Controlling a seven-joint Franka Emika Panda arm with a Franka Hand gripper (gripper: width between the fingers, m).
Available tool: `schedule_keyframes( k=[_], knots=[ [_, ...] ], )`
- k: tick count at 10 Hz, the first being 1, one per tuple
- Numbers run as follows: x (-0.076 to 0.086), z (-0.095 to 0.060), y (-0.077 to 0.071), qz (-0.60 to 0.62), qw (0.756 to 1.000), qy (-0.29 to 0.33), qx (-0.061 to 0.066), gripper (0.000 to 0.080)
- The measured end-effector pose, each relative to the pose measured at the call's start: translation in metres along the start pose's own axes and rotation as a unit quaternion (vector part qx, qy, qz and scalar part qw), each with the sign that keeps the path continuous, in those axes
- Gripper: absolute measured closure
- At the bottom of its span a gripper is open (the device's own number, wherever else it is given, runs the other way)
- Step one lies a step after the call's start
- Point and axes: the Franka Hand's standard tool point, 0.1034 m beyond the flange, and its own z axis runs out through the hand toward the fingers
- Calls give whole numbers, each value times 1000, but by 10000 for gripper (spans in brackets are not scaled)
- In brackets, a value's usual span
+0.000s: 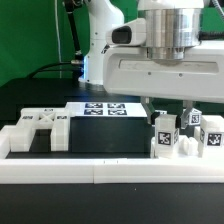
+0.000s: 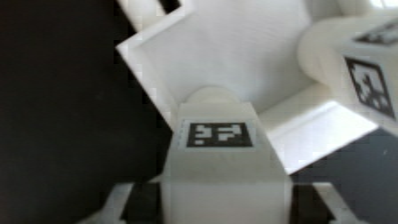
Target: Assemble chair
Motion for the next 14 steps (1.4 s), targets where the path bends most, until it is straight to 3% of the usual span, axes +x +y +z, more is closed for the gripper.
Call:
schedule_keyframes(
  k=[4,14],
  knots=[
    [-1,1,-1,184,983,-1,2,509],
    [-2,1,-2,493,870,-1,6,508]
  ],
)
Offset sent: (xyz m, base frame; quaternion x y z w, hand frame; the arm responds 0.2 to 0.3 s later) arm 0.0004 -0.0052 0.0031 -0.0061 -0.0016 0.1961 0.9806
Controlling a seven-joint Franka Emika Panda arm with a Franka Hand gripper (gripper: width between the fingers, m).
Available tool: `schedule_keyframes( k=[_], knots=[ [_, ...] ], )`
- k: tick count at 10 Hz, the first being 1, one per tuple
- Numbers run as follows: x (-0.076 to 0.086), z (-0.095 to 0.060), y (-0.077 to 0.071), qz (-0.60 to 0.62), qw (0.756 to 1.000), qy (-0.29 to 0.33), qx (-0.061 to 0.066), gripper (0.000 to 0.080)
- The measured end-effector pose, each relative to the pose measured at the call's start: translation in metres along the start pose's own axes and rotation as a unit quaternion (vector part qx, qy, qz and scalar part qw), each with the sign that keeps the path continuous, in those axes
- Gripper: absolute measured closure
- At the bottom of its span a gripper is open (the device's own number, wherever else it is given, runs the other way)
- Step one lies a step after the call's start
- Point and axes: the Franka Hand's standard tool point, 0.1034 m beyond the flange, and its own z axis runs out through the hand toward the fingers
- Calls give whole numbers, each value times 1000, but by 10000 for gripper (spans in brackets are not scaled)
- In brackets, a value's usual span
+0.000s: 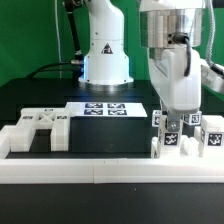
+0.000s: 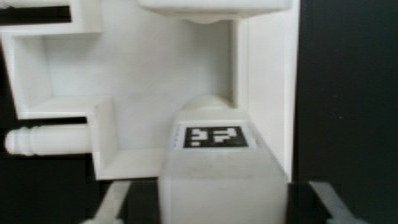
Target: Assemble chair
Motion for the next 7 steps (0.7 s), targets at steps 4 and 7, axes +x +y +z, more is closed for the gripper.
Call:
schedule_keyframes(
  k=[4,7],
  knots=[
    [2,0,3,-32,999,1,-9,281],
    [4,0,2,-176,984,1,-9,157]
  ],
)
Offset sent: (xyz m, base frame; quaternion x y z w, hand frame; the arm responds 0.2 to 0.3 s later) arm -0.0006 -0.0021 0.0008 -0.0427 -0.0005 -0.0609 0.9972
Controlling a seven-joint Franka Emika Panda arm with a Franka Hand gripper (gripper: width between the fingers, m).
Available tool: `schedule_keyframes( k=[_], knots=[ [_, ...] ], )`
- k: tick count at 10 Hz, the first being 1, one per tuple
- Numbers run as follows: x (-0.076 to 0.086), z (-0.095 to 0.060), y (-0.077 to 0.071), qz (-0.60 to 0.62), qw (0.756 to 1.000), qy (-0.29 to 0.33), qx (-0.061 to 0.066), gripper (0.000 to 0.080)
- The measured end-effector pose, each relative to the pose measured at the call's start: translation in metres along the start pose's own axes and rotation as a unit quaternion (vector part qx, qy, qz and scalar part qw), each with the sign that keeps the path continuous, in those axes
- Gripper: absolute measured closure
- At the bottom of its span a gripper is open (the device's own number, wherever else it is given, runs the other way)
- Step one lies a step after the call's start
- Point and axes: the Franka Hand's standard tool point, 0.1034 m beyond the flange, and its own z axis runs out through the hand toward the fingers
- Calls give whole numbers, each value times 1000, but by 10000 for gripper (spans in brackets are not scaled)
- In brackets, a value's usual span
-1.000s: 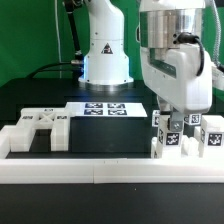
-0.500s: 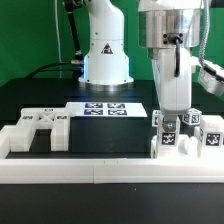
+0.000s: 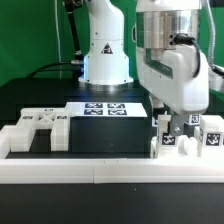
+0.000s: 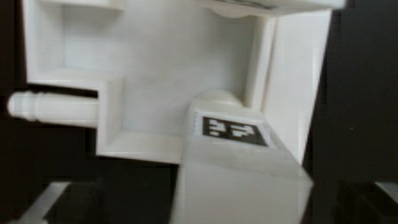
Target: Assemble chair
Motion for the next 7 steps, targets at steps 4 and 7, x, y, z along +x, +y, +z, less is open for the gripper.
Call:
schedule_keyframes(
  k=[4,7],
  knots=[
    [-1,0,-1,-213,977,1,0,150],
    [-4,0,-1,-333,943,0,0,150]
  ],
)
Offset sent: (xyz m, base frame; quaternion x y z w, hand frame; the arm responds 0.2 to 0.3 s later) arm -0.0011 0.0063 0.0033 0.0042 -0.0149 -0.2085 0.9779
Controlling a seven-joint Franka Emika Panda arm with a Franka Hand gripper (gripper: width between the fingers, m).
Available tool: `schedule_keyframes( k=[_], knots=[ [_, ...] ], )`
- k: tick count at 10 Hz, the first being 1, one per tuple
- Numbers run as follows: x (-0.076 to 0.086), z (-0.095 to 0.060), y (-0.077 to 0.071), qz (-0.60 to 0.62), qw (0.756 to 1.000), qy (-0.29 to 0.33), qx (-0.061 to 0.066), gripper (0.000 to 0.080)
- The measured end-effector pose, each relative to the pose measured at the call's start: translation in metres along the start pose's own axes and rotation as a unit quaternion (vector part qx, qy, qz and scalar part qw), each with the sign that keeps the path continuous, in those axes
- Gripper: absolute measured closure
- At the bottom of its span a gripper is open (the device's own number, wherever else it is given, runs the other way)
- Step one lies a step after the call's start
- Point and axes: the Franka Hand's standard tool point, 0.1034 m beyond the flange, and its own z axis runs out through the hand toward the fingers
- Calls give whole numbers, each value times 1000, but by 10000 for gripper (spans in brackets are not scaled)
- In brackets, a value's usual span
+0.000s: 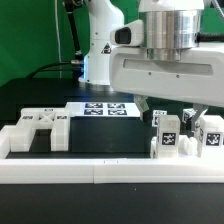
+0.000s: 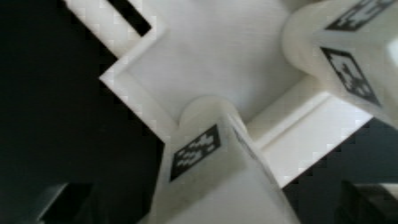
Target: Assemble chair
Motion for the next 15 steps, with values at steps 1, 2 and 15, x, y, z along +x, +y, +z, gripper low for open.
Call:
schedule_keyframes(
  k=[1,2,15],
  knots=[
    [0,0,0,-54,999,0,0,150],
    [1,-2,1,-89,996,0,0,150],
    [-5,-5,12,-241,970,36,3,150]
  ],
)
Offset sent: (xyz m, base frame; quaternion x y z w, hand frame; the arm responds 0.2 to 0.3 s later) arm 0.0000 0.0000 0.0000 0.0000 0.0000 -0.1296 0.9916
